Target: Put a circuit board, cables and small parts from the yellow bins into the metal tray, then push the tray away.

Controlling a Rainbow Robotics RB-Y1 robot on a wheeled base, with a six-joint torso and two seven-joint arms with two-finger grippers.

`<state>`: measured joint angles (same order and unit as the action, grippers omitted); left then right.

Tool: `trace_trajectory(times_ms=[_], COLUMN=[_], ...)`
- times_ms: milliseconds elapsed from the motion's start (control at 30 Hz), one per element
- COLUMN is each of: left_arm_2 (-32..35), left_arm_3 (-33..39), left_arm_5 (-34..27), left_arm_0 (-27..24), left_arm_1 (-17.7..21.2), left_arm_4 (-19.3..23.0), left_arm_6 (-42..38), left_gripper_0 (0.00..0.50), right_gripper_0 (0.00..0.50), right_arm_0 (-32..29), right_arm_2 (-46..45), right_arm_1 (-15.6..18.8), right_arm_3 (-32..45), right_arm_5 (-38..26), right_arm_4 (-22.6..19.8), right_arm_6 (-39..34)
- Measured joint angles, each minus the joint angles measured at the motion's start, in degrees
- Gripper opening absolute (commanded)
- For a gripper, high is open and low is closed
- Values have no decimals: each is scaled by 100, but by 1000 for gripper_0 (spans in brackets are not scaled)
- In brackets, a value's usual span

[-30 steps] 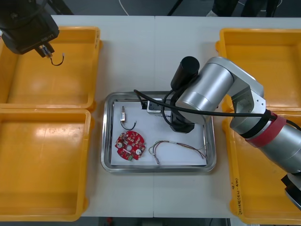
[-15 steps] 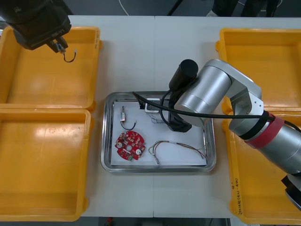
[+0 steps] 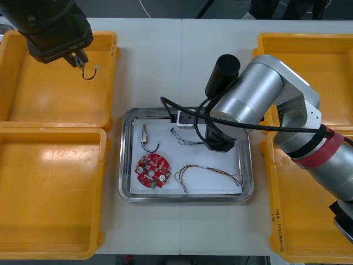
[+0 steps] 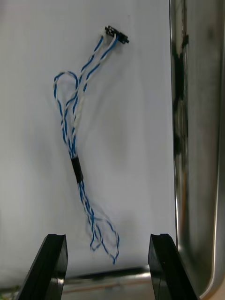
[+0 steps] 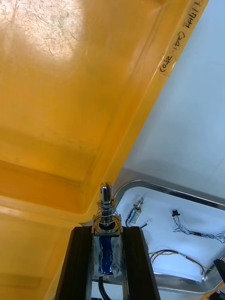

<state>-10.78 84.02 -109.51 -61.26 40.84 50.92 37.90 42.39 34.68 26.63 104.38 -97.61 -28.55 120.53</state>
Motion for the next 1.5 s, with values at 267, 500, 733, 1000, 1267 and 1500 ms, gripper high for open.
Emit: trace_trajectory(times_ms=[267, 500, 733, 1000, 1267, 1500], left_arm_2=[-90, -616, -1074, -1777, -2548, -3115], left_arm_3=[26, 235, 444, 465, 471, 477], left_arm_5=[46, 321, 501, 880, 1131, 1566], left_arm_0=[0, 0, 0, 0, 0, 169], left_arm_1=[0, -25, -252, -637, -907, -1052], left_arm_4=[61, 78, 118, 128, 127, -152], left_arm_6=[0, 0, 0, 0, 0, 0], left_gripper_0=[2, 0, 1, 0, 0, 0], right_gripper_0=[500, 500, 500, 500, 500, 500], right_arm_0=[-10, -240, -713, -1389, -1973, -2365], right_arm_2=[-669, -1402, -2423, -3641, -4754, -5387], right_arm_1=[-21, -23, -23, -19, -8, 61], right_arm_3=[825, 1681, 2268, 2418, 2420, 2423], right_arm_5=[-1193, -1220, -1221, -1222, -1223, -1223], right_arm_4=[-1, -1, -1, -21, -104, -119], right_arm_6=[0, -1, -3, -15, -38, -188])
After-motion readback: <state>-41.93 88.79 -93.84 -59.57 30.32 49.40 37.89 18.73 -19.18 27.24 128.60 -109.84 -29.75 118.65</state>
